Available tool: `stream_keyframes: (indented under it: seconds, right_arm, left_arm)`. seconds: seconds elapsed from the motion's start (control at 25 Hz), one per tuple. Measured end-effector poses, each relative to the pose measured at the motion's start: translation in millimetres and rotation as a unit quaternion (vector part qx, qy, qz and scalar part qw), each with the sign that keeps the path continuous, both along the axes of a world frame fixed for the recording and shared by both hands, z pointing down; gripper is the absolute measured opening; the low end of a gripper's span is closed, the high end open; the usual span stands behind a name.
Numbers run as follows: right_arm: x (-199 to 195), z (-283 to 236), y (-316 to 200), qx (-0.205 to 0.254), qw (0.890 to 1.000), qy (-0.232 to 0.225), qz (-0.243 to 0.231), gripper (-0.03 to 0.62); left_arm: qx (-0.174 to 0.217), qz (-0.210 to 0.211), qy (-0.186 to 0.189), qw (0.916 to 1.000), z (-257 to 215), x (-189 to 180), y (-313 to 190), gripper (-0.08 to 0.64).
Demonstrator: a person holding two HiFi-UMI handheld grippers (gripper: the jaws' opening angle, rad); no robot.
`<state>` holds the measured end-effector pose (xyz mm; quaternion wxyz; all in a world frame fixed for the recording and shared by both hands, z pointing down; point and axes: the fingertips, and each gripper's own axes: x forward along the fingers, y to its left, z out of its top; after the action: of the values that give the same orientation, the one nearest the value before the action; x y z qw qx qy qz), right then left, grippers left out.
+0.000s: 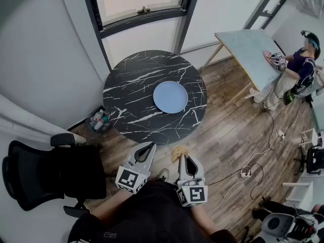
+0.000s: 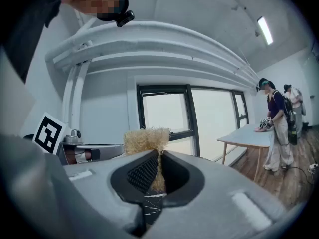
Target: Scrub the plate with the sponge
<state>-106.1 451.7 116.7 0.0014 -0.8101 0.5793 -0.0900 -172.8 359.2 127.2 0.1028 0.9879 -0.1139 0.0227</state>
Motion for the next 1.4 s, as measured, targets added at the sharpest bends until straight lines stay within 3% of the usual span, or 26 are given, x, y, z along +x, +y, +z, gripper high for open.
stream_keyframes:
  seconds: [0.6, 1.16, 1.4]
  right_arm:
    - [11, 0, 19, 0.011, 1.000, -0.004, -0.002, 0.020]
    - [34, 15, 40, 0.008, 0.998, -0.015, -0.063, 0.021]
    - [52, 23, 30, 0.004, 0.997, -0.020, -0.068, 0.021]
  left_arm:
    - [-0.005, -0.010, -0.003, 0.9999, 2, 10, 16, 0.002]
    - [-0.006, -0.053, -0.032, 0.9981, 23, 23, 53, 0.002]
    - [-0.021, -0.071, -0.044, 0.9963, 35, 27, 41, 0.002]
